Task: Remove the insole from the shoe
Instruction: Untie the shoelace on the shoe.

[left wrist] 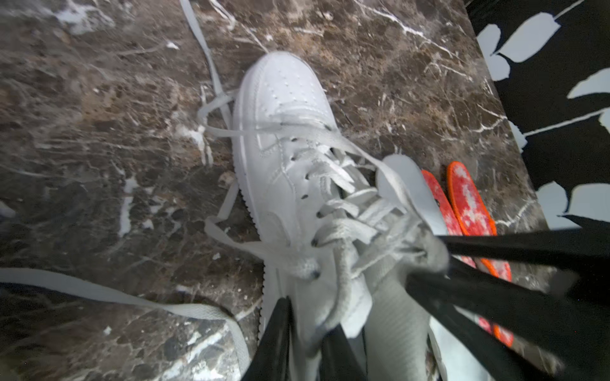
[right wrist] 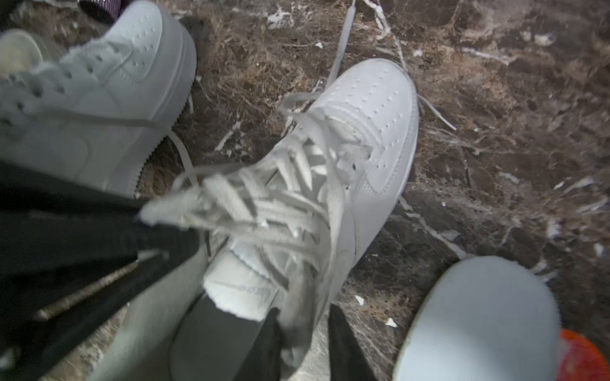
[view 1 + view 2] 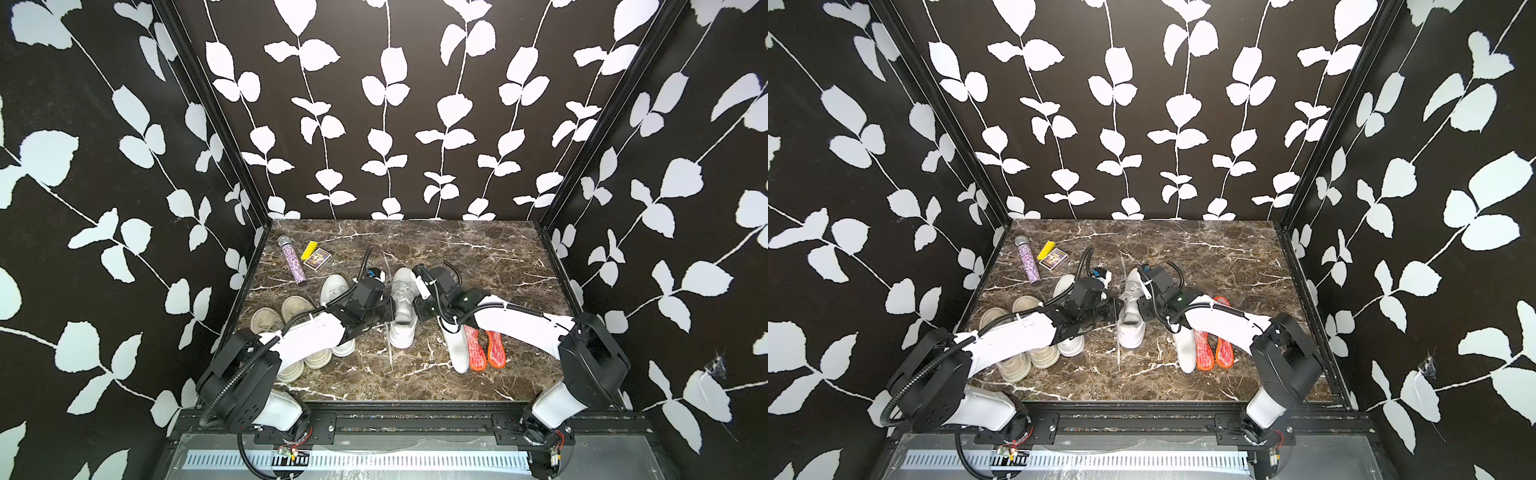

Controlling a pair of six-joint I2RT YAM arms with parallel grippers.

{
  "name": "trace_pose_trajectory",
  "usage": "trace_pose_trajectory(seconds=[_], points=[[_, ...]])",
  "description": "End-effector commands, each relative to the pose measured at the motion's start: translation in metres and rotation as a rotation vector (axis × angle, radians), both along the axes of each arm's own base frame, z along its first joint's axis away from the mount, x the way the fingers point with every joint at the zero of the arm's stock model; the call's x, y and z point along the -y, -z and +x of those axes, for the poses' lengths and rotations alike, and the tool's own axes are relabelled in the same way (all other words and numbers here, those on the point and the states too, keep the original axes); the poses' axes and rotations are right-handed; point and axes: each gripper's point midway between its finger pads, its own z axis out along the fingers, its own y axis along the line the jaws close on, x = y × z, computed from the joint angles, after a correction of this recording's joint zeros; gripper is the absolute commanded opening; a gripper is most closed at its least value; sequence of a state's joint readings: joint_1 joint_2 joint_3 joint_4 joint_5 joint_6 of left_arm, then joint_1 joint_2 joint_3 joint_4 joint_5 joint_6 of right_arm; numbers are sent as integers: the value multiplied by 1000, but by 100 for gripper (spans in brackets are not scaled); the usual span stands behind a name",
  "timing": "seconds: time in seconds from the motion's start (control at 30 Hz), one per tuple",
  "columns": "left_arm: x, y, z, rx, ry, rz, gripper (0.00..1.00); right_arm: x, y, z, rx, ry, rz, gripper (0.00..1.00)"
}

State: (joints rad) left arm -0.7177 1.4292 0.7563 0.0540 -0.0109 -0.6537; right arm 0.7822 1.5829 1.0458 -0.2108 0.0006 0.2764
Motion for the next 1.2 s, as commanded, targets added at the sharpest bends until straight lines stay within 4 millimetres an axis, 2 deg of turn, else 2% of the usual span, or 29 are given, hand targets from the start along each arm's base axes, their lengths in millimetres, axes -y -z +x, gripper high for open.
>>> trace_pose_trajectory(seconds=[0.0,0.07,0.23,0.33,0.5,0.57,0.83,1.03,1.17], points=[[-1,-10,8,27,-53,-1,19,7,-28,-9,118,-72,-71,28],[4,-11,8,30,-36,-19,19,1,-35,-18,158,-132,-93,31],[8,-13,7,36,-20,-32,22,-20,-40,-35,185,-251,-78,34],[2,-13,6,52,-45,-43,22,-35,-34,-39,163,-296,-61,34],[1,-17,3,67,-49,-78,20,-48,-17,-36,112,-293,-70,33],[1,-15,2,59,-48,-79,18,-48,-2,-32,95,-274,-100,34],[-10,-15,1,86,-104,-111,6,-31,30,-16,96,-216,-267,44],[-9,-15,0,90,-95,-120,0,-12,46,-3,114,-149,-407,47],[-14,-19,-2,114,-117,-142,0,-6,57,-1,110,-140,-450,55]])
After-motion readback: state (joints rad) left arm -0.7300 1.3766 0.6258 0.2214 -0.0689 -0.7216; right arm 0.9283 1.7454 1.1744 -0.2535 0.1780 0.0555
